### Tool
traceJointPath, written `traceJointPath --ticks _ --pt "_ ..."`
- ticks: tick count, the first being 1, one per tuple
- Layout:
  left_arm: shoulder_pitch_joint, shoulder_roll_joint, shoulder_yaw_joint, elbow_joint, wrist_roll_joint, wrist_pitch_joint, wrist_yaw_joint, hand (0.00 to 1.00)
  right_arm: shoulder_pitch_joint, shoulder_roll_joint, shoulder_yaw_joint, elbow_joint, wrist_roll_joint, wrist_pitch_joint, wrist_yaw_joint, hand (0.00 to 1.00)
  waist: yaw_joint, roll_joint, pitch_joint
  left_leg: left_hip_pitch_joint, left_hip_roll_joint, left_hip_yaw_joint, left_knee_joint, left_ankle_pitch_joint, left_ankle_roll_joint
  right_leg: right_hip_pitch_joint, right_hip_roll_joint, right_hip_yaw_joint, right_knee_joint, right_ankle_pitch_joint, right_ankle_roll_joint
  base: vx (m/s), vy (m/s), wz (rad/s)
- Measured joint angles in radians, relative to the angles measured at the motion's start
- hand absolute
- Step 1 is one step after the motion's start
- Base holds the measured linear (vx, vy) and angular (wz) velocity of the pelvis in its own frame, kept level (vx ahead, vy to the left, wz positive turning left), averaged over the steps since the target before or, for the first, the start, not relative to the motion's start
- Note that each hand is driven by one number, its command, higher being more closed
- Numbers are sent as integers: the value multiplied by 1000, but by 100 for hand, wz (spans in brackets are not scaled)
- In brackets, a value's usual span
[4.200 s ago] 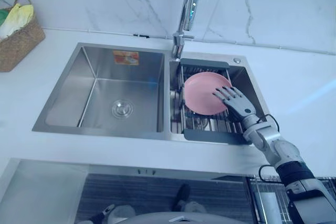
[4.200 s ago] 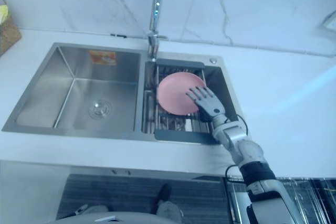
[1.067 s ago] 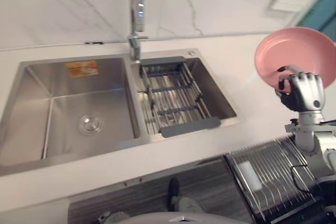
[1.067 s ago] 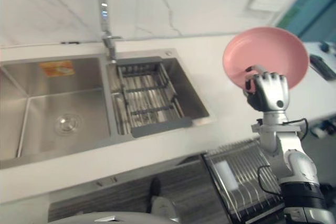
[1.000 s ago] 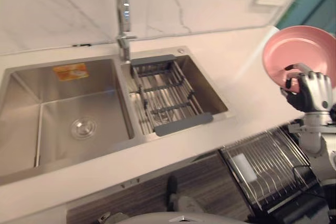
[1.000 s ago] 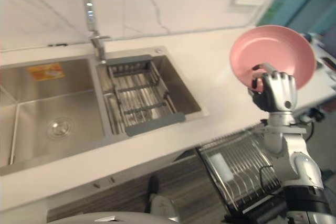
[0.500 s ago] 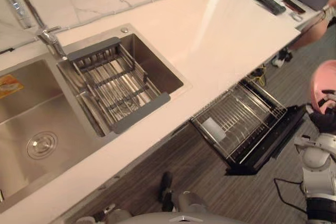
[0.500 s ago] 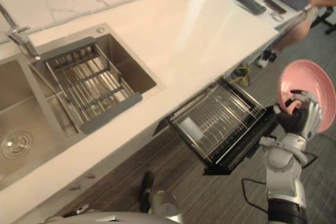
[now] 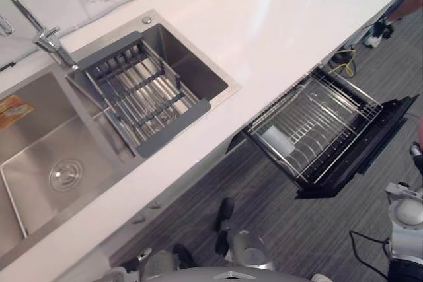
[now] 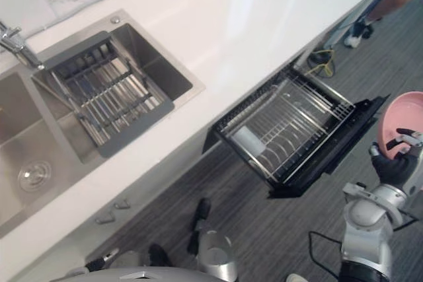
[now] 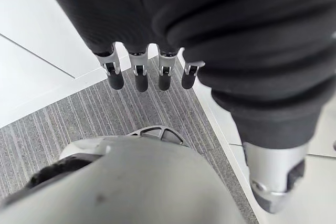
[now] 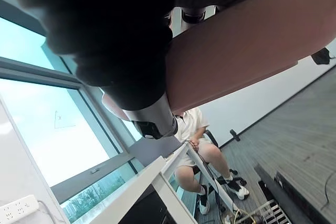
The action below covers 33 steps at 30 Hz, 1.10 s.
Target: Walk over to the sink, pick up the cup, carry it to the dishwasher, place the cup inside the dishwasher, then close the dishwasher door
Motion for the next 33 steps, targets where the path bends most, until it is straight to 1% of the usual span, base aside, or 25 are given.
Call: traceJointPath --ticks 1,2,3,5,7,10,11,13,14,15,18,19,21,23,25,27,29,33 --pt "0 -1 0 -5 0 -4 0 0 -1 11 3 1 0 5 1 100 3 11 6 -3 -7 -11 -2 3 3 0 -7 -4 0 2 2 -44 118 23" --pt "0 -2 -1 -9 0 -6 0 0 -4 11 14 1 -1 15 1 100 4 5 18 -11 -13 -17 -2 5 6 -3 -14 -9 0 5 6 -44 120 19" --pt "0 -2 -1 -11 0 -6 0 0 -11 11 20 1 -1 18 1 100 4 15 20 -12 -14 -19 -2 5 6 -3 -17 -11 0 7 8 -57 122 13" --pt "0 -2 -2 -14 1 -9 -3 0 -34 11 40 2 -1 27 5 100 3 17 47 -19 -24 -28 -2 5 8 -5 -30 -20 0 13 13 -51 116 12" --pt "-1 -2 -11 -14 1 -11 -11 0 -46 11 41 7 0 41 12 100 2 23 58 -27 -30 -40 -2 7 11 -10 -36 -24 0 17 15 -34 102 14" --pt "-2 -2 -31 -19 1 -16 -12 0 -92 2 52 49 0 57 17 100 5 36 76 -43 -44 -47 -2 15 23 -23 -48 -26 6 26 13 -4 99 9" --pt "-3 -3 -36 -27 0 -16 -13 0 -109 -2 65 59 0 67 21 100 5 44 81 -50 -49 -53 -1 17 26 -29 -52 -26 7 29 12 -11 97 1" --pt "-6 -6 -44 -34 0 -17 -15 0 -136 -18 92 86 0 70 27 100 6 57 87 -62 -57 -72 0 20 28 -41 -59 -25 7 34 14 -16 102 3" --pt "-9 -9 -49 -34 0 -20 -15 0 -151 -34 114 92 1 83 42 100 7 64 95 -72 -65 -74 -1 28 25 -50 -67 -25 8 38 15 -17 110 6" --pt "-13 -9 -53 -34 0 -20 -15 0 -158 -44 121 100 1 85 45 100 8 69 101 -74 -69 -78 0 32 25 -51 -72 -25 12 38 15 -18 112 6" --pt "-15 -9 -73 -39 -1 -21 -15 0 -181 -57 121 132 6 92 56 100 11 78 108 -75 -79 -111 -1 40 22 -52 -84 -27 22 35 19 -14 81 6" --pt "-15 -9 -80 -42 -2 -21 -15 0 -187 -68 125 134 12 104 66 100 14 82 111 -74 -84 -126 -1 43 21 -53 -89 -28 29 32 22 -21 86 5" --pt "-16 -9 -89 -46 -6 -21 -16 0 -199 -96 146 159 43 106 79 100 15 86 118 -72 -88 -129 -3 43 21 -55 -97 -30 41 28 23 -33 93 5" --pt "-16 -7 -110 -48 -24 -21 -18 0 -219 -116 159 164 64 106 81 100 20 93 120 -83 -107 -156 -42 51 36 -90 -110 -30 64 29 24 -53 101 5" --pt "-26 -4 -113 -48 -30 -21 -20 0 -254 -126 159 175 90 107 82 100 23 96 134 -92 -123 -164 -72 67 61 -119 -125 -30 85 36 22 -57 102 12" --pt "-39 -2 -120 -48 -40 -20 -21 0 -303 -156 159 218 112 113 87 100 23 105 157 -100 -134 -177 -73 74 70 -130 -142 -34 105 37 20 -71 92 17" --pt "-43 -2 -130 -49 -48 -20 -32 0 -361 -190 167 249 120 143 99 100 31 117 165 -115 -146 -180 -74 80 79 -151 -159 -33 124 37 20 -66 74 10" --pt "-44 -2 -140 -51 -73 -21 -41 0 -445 -266 208 324 138 152 123 100 31 131 178 -139 -168 -186 -91 97 92 -194 -187 -28 154 37 20 -49 53 7"
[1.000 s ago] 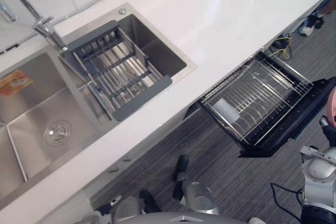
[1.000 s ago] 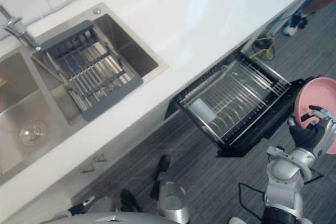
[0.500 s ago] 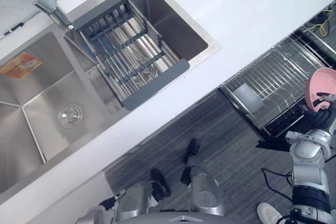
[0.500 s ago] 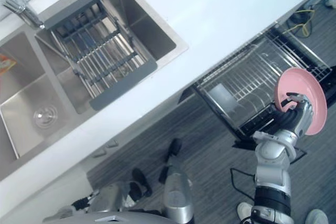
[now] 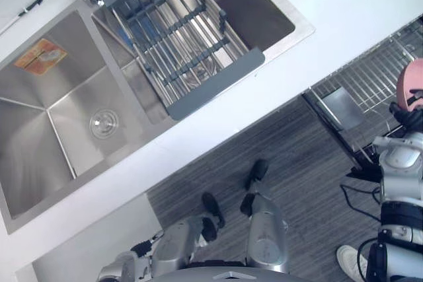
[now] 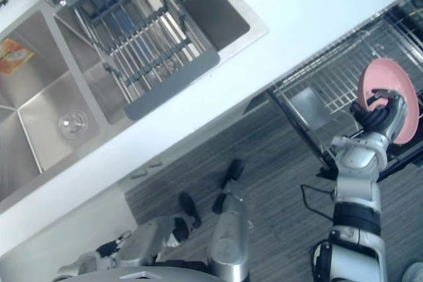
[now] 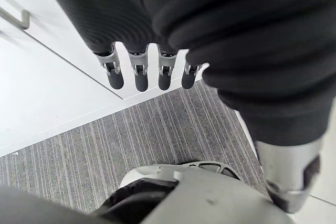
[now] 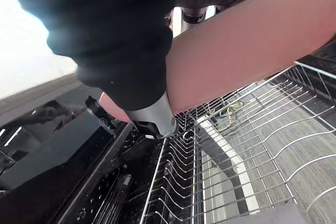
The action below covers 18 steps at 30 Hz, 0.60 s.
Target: Walk over to the sink, pick up the cup, carry it to the dishwasher, place the cup inside the dishwasher, then close the dishwasher door
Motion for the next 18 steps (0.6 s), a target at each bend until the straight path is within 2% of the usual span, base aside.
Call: traceJointPath --ticks 6,9,14,18 --pt "-3 0 -17 0 -8 0 -16 0 -136 -93 55 117 33 30 8 100 2 32 17 -52 -23 -14 -13 26 12 -68 -26 12 31 3 -5 -16 13 7" --pt "-4 0 -18 0 -13 1 -17 0 -178 -112 70 151 41 48 21 100 6 33 17 -69 -24 -14 -13 32 13 -89 -25 30 34 5 -8 0 0 0" --pt "-10 1 -28 1 -45 1 -17 0 -236 -176 100 238 83 112 31 100 19 35 16 -105 -29 -14 -12 40 11 -137 -26 59 50 7 -10 20 -18 -1" --pt "-17 1 -32 1 -58 1 -17 0 -279 -209 107 306 129 124 26 100 23 38 14 -138 -36 -13 -6 44 13 -172 -33 67 54 12 -18 19 -13 0"
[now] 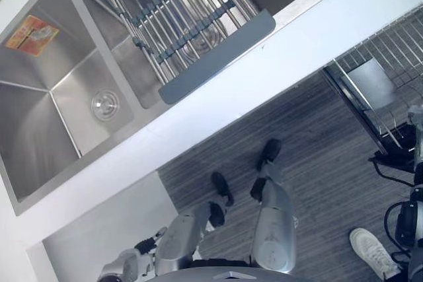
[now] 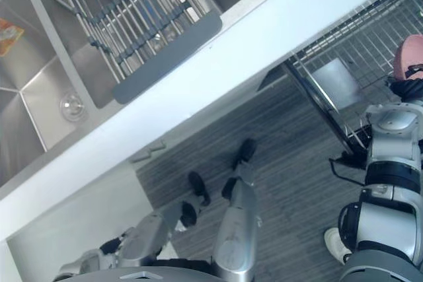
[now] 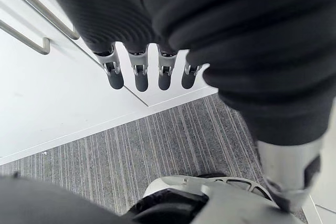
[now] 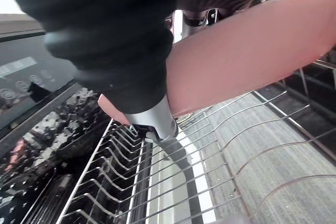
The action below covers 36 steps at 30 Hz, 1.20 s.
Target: Walk over to the sink, pick up the cup, carry it to the dishwasher, place the cup inside the dishwasher, then close the dishwasher door
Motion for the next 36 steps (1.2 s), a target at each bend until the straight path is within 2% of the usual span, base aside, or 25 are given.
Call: traceJointPath --ticks 6,8,9,13,15,23,31,36 --pt "-41 11 -24 24 -28 0 0 0 -84 -44 76 44 19 49 -8 100 14 1 -1 -64 4 0 36 -2 0 -44 3 5 -18 17 -16 22 -32 1" --pt "-60 12 -25 41 -32 0 0 0 -101 -47 85 69 29 52 -10 100 25 1 -1 -87 10 0 50 -4 -1 -49 12 5 -39 30 -21 14 -51 2" --pt "-66 14 -26 41 -42 -1 1 0 -106 -55 100 85 34 53 -18 0 33 2 -1 -105 16 0 64 -10 0 -57 16 5 -43 32 -24 2 -47 2" --pt "-82 16 -32 60 -48 -1 2 0 -148 -67 117 122 72 48 -40 0 42 4 -2 -144 23 0 88 -13 -1 -75 26 4 -72 54 -30 7 -30 3" --pt "-98 18 -53 76 -49 -1 2 0 -153 -70 119 122 96 47 -77 0 52 10 -7 -164 36 0 119 -26 -2 -75 36 6 -86 61 -29 0 0 0" --pt "-102 18 -71 79 -66 -22 2 0 -189 -87 148 121 107 25 -187 0 59 20 -14 -177 47 5 135 -31 -3 -74 53 18 -110 75 -31 27 12 -2" --pt "-102 18 -72 79 -66 -26 2 0 -189 -89 143 120 142 -17 -221 0 60 20 -14 -169 49 3 144 -31 -3 -59 51 17 -108 75 -31 12 9 0" --pt "-100 14 -71 80 -64 -42 2 0 -138 -80 64 58 202 -65 -215 0 56 20 -14 -111 48 -4 129 -31 -2 -2 50 5 -107 54 -33 7 8 1"
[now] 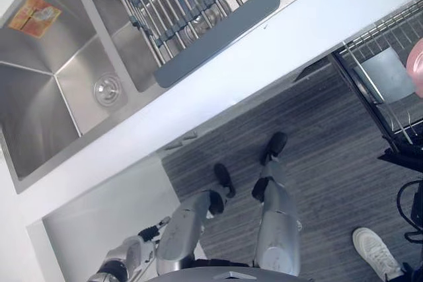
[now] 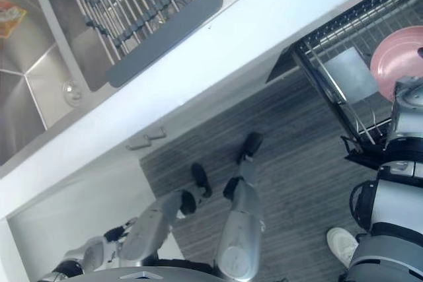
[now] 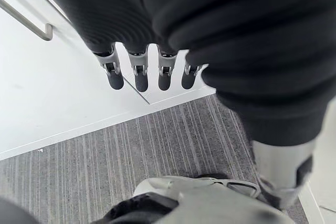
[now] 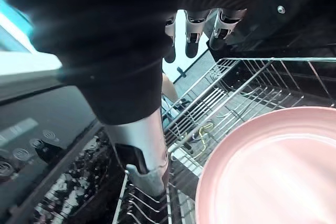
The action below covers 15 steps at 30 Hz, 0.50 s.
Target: Walk over to the sink, pick up the cup, carry it to the dishwasher, place the cup inside the dishwasher, then close the dishwasher door
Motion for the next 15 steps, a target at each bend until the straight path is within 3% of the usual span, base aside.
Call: traceJointPath --ticks 6,12,15 --pt "18 -7 17 -17 48 6 1 0 192 55 -194 -176 44 -7 40 0 -40 -4 2 107 -2 -15 -73 17 -20 82 3 -22 7 -24 10 52 -1 5" --pt "84 -22 74 -72 97 30 23 0 437 76 -519 -223 223 -61 79 0 -129 -32 15 244 14 0 -124 -8 -22 206 37 -15 -11 -55 33 68 27 -17" --pt "113 -11 103 -70 97 50 24 0 541 83 -635 -223 277 -60 106 0 -167 -78 -4 302 41 48 -136 -31 -42 255 82 6 -54 -54 35 129 13 -43"
